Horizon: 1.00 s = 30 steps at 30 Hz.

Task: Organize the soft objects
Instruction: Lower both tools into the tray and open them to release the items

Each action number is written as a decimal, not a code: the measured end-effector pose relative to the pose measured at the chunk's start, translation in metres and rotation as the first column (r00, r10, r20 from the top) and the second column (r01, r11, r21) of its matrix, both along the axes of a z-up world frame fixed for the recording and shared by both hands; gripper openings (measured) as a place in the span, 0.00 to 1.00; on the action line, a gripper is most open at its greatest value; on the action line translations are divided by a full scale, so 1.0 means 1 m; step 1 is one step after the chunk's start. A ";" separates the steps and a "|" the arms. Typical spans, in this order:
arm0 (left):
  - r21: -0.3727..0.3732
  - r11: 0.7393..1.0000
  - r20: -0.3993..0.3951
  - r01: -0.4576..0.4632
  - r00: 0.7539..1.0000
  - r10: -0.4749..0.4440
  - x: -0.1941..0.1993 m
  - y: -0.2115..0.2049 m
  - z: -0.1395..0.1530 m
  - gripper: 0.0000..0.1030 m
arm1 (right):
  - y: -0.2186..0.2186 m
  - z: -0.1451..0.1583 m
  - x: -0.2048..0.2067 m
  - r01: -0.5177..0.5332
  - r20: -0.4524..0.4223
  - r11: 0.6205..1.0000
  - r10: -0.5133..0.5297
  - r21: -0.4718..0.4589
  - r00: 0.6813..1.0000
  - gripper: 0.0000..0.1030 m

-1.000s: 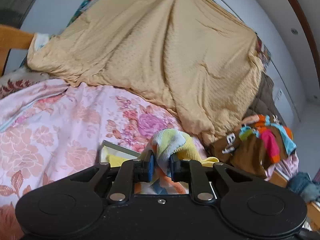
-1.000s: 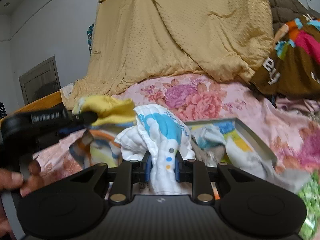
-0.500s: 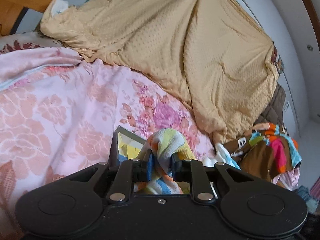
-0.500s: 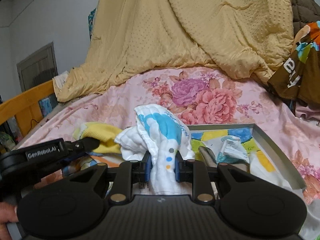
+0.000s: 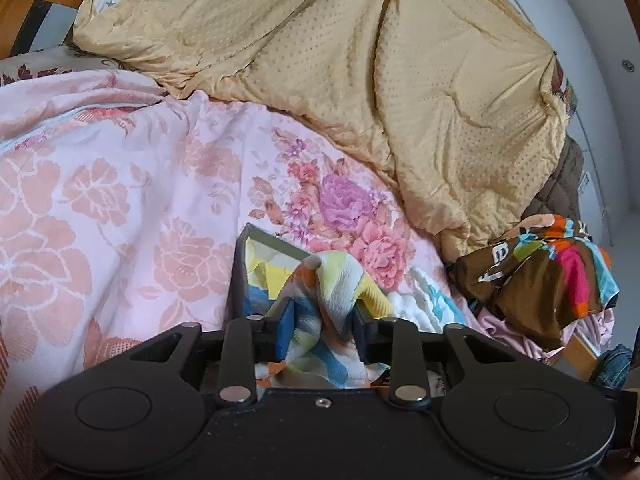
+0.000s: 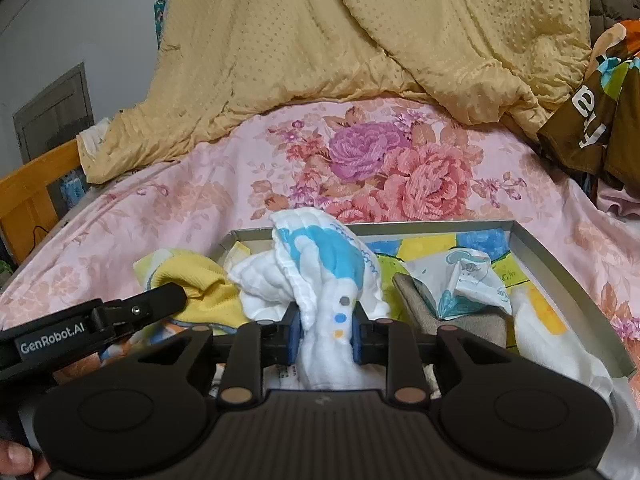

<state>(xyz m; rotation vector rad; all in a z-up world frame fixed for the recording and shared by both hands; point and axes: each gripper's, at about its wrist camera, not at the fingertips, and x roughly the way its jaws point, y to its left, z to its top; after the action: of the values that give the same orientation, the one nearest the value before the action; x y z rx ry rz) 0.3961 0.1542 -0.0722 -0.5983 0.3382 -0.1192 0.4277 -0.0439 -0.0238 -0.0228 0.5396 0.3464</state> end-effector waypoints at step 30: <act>0.079 0.997 -0.005 -0.020 1.000 0.020 -0.029 -0.026 0.027 0.89 | -0.036 0.014 -0.024 0.039 0.034 0.999 -0.039 -0.015 0.999 0.78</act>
<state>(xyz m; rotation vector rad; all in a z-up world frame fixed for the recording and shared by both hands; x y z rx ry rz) 0.3675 0.1285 -0.0454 -0.5237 0.3406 -0.0846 0.4036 -0.0802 -0.0099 -0.0327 0.5091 0.3032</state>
